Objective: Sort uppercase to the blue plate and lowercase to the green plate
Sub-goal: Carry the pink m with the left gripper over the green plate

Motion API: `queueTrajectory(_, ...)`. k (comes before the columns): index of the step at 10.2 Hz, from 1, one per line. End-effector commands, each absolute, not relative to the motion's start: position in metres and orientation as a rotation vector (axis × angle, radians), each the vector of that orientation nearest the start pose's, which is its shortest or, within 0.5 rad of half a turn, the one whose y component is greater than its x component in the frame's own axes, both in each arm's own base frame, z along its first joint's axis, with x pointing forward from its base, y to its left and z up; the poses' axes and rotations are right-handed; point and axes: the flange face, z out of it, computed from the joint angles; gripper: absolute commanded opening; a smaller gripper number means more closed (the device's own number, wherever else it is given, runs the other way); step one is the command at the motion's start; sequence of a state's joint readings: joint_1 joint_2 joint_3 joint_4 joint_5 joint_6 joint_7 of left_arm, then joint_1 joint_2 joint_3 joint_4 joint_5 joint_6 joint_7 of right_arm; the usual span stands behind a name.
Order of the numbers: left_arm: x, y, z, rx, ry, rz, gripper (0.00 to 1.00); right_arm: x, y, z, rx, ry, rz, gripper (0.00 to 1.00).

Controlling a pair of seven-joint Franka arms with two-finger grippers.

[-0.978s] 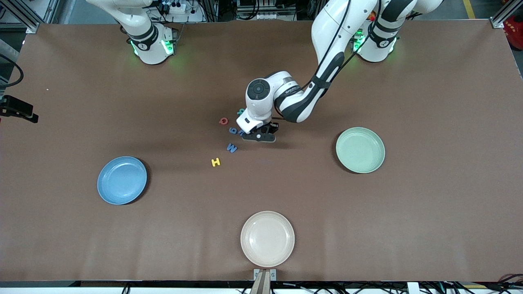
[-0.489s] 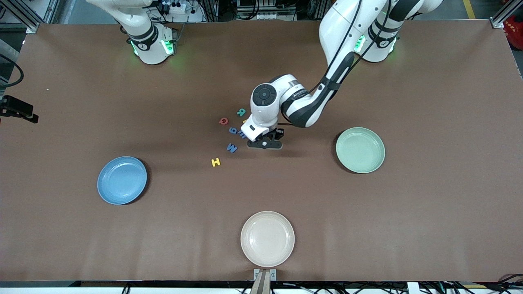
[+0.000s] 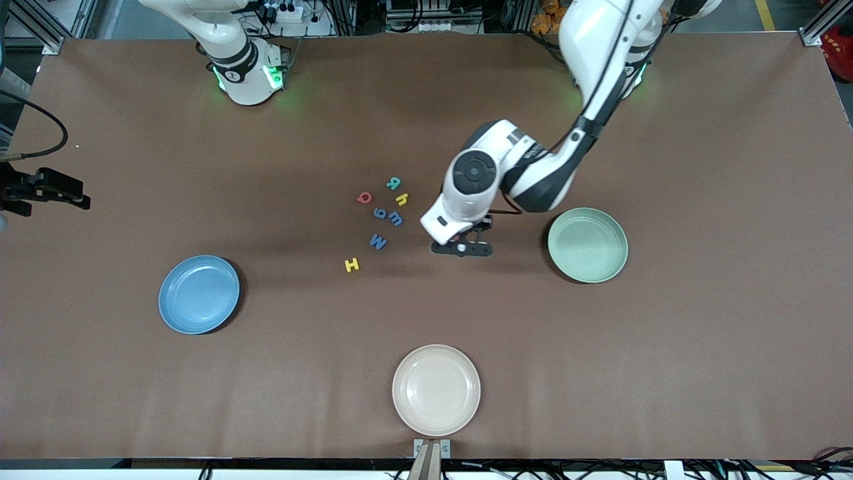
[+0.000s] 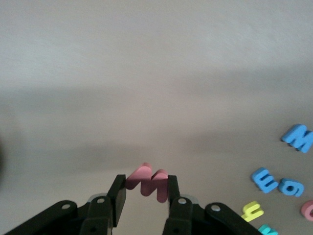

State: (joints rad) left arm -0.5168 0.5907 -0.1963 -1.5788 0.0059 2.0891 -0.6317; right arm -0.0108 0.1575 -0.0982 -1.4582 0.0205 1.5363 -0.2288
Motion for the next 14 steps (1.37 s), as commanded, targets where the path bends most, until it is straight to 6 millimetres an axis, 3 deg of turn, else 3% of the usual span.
queueTrajectory(1, 0.550, -0.393, 0.313, -3.156, 0.023, 0.229, 0.35, 0.609, -0.015, 0.562, -3.096, -0.281, 0.161, 1.00)
queueTrajectory(2, 0.558, -0.372, 0.317, -3.127, 0.002, 0.243, 0.35, 0.615, 0.003, 0.550, -3.101, -0.257, 0.174, 1.00)
queueTrajectory(4, 0.582, -0.310, 0.328, -3.106, -0.056, 0.279, 0.35, 0.626, 0.043, 0.525, -3.089, -0.001, 0.203, 1.00)
queueTrajectory(5, 0.587, -0.285, 0.331, -3.107, -0.060, 0.290, 0.35, 0.632, 0.062, 0.507, -3.086, -0.005, 0.219, 1.00)
queueTrajectory(8, 0.592, -0.205, 0.293, -3.079, -0.071, 0.419, 0.35, 0.634, 0.103, 0.443, -3.102, 0.053, 0.238, 1.00)
queueTrajectory(10, 0.574, -0.157, 0.262, -3.058, -0.009, 0.551, 0.35, 0.626, 0.138, 0.413, -3.112, 0.111, 0.210, 1.00)
queueTrajectory(12, 0.559, -0.152, 0.242, -3.036, 0.000, 0.620, 0.36, 0.616, 0.175, 0.375, -3.121, 0.199, 0.184, 1.00)
queueTrajectory(14, 0.555, -0.152, 0.235, -3.033, 0.002, 0.627, 0.41, 0.605, 0.192, 0.338, -3.125, 0.264, 0.164, 1.00)
